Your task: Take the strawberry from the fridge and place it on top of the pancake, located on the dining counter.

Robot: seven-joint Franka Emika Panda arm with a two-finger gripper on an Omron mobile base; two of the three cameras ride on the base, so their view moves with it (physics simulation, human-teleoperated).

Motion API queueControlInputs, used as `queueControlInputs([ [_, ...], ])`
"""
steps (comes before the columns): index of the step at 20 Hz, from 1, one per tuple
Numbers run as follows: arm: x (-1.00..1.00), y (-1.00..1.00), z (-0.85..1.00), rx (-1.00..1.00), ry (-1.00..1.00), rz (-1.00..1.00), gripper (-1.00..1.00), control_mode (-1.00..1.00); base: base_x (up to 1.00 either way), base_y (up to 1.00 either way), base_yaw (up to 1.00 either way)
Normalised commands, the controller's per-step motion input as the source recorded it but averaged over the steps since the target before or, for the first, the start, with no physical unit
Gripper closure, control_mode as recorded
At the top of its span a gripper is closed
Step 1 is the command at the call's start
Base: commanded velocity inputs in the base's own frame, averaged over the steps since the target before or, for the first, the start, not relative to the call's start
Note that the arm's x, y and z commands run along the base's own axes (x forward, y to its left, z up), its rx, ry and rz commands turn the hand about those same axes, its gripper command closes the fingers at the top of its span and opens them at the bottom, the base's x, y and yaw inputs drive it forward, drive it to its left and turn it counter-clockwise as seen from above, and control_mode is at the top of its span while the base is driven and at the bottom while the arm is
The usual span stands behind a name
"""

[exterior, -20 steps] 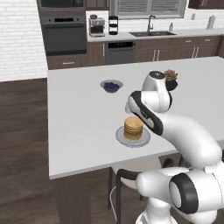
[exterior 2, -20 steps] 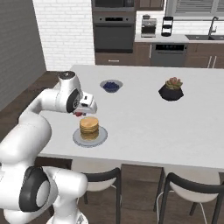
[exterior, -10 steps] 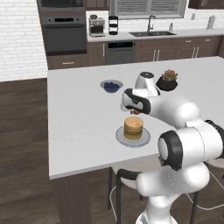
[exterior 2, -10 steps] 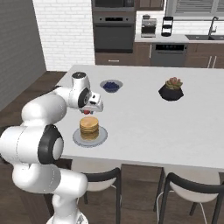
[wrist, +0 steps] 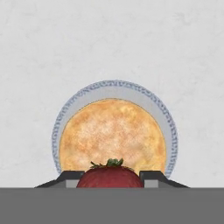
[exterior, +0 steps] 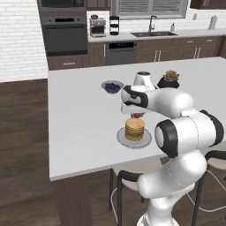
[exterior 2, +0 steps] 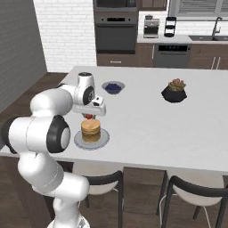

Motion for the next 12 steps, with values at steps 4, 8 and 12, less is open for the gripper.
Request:
queueControlInputs([
  [4, -0.35, 0.00, -0.04, 0.00, 0.00, 0.00, 1.00, -1.00, 0.00, 0.00, 0.00],
  [8, -0.25, 0.00, 0.00, 0.00, 0.00, 0.00, 1.00, -1.00, 0.00, 0.00, 0.00],
  [12, 0.14, 0.00, -0.17, 0.00, 0.00, 0.00, 1.00, -1.00, 0.00, 0.00, 0.00],
])
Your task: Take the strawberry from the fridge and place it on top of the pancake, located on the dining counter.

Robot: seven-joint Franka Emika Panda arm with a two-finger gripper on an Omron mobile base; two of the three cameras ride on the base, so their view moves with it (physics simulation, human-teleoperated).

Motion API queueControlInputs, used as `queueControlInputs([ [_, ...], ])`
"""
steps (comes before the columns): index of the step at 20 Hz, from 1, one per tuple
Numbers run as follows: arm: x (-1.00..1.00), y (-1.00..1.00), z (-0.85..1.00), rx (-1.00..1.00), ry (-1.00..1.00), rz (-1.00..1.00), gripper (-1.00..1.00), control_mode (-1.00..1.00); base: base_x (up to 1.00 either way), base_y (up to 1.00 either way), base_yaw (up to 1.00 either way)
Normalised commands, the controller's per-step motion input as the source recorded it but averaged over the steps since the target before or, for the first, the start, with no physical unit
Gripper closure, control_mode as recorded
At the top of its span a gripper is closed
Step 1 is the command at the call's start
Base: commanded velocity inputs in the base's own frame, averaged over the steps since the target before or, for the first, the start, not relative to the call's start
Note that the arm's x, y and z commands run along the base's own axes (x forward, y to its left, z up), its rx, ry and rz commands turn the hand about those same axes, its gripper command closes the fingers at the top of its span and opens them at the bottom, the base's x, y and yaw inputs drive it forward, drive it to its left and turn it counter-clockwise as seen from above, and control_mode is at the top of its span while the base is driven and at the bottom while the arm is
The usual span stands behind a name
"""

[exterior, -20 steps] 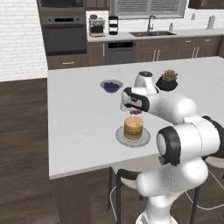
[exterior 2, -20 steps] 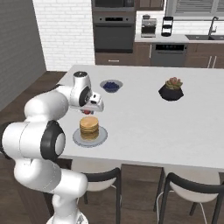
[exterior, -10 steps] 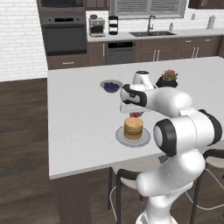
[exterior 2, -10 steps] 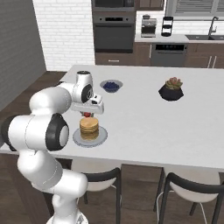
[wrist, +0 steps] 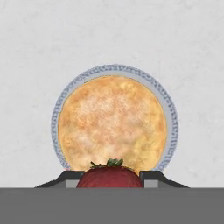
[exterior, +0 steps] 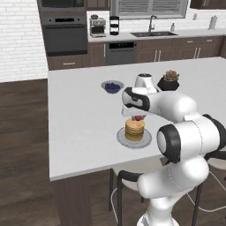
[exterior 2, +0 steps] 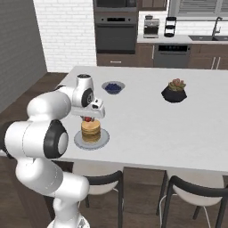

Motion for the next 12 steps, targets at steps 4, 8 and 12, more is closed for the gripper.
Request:
queueControlInputs([
  [4, 0.33, -0.02, -0.14, 0.00, 0.00, 0.00, 1.00, -1.00, 0.00, 0.00, 0.00],
  [8, 0.08, 0.00, -0.19, 0.00, 0.00, 0.00, 1.00, -1.00, 0.00, 0.00, 0.00],
  [12, 0.01, 0.00, -0.18, -0.01, 0.00, 0.00, 1.00, -1.00, 0.00, 0.00, 0.00],
])
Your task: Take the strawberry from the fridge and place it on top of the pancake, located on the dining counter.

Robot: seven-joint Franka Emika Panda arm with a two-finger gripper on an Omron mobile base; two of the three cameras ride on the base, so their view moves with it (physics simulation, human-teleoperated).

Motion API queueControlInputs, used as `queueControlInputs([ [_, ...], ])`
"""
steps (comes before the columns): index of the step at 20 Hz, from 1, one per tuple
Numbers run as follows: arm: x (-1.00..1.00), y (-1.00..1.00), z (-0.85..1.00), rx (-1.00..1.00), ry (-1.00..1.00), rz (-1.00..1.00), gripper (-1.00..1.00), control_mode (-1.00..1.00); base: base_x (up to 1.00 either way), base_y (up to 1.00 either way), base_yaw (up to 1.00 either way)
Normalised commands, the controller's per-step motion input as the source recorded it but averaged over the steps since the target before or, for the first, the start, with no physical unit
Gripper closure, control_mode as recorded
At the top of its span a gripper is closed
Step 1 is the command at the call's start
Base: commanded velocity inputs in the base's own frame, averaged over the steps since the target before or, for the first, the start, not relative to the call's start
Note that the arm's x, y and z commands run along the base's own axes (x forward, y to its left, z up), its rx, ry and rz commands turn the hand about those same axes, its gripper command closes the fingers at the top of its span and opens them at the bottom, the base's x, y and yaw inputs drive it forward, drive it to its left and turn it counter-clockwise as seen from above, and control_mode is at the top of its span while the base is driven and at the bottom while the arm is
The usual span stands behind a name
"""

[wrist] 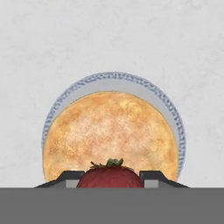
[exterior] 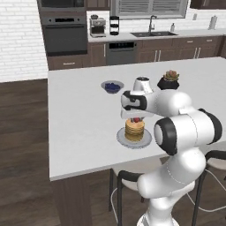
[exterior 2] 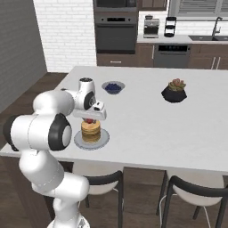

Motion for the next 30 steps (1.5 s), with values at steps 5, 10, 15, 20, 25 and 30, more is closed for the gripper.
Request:
queueControlInputs([
  [5, 0.06, 0.00, -0.15, 0.00, 0.00, 0.00, 1.00, -1.00, 0.00, 0.00, 0.00],
  [10, 0.00, 0.00, -0.03, 0.00, 0.00, 0.00, 1.00, -1.00, 0.00, 0.00, 0.00],
  [15, 0.00, 0.00, 0.00, 0.00, 0.00, 0.00, -1.00, -1.00, 0.00, 0.00, 0.00],
  [20, 0.00, 0.00, 0.00, 0.00, 0.00, 0.00, -1.00, -1.00, 0.00, 0.00, 0.00],
  [25, 0.00, 0.00, 0.00, 0.00, 0.00, 0.00, -1.00, -1.00, 0.00, 0.00, 0.00],
  [30, 0.00, 0.00, 0.00, 0.00, 0.00, 0.00, -1.00, -1.00, 0.00, 0.00, 0.00],
])
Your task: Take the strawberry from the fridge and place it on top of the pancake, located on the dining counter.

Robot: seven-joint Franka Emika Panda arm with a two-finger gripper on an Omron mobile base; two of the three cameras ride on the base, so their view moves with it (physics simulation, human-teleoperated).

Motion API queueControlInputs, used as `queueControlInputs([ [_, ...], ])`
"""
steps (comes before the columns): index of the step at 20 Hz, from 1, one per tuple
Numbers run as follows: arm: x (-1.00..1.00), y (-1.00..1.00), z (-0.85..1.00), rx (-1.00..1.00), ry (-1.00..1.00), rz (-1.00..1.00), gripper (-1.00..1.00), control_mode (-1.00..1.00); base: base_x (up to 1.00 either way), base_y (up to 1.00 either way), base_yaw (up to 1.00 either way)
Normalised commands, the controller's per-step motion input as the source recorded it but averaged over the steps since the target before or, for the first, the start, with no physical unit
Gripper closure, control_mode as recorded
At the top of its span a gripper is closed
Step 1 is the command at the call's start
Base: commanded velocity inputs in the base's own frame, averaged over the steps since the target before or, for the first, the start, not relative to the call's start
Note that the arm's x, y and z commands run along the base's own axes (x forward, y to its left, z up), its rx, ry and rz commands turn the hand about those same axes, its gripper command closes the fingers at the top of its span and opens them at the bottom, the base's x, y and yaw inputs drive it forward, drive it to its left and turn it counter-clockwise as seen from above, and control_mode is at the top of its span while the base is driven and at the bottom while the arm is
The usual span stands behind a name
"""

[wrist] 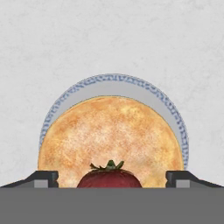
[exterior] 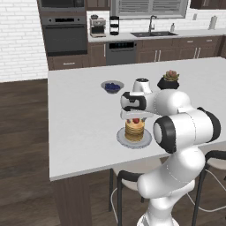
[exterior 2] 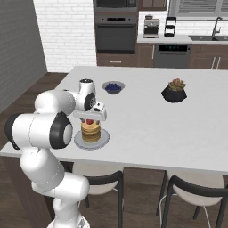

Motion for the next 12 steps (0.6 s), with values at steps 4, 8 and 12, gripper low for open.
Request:
queueControlInputs([
  [4, 0.00, 0.00, 0.08, 0.00, 0.00, 0.00, -1.00, -1.00, 0.00, 0.00, 0.00],
  [8, 0.00, 0.00, 0.43, -0.03, 0.00, 0.00, -1.00, -1.00, 0.00, 0.00, 0.00],
  [12, -0.13, 0.00, 0.58, -0.04, 0.00, 0.00, -1.00, -1.00, 0.00, 0.00, 0.00],
])
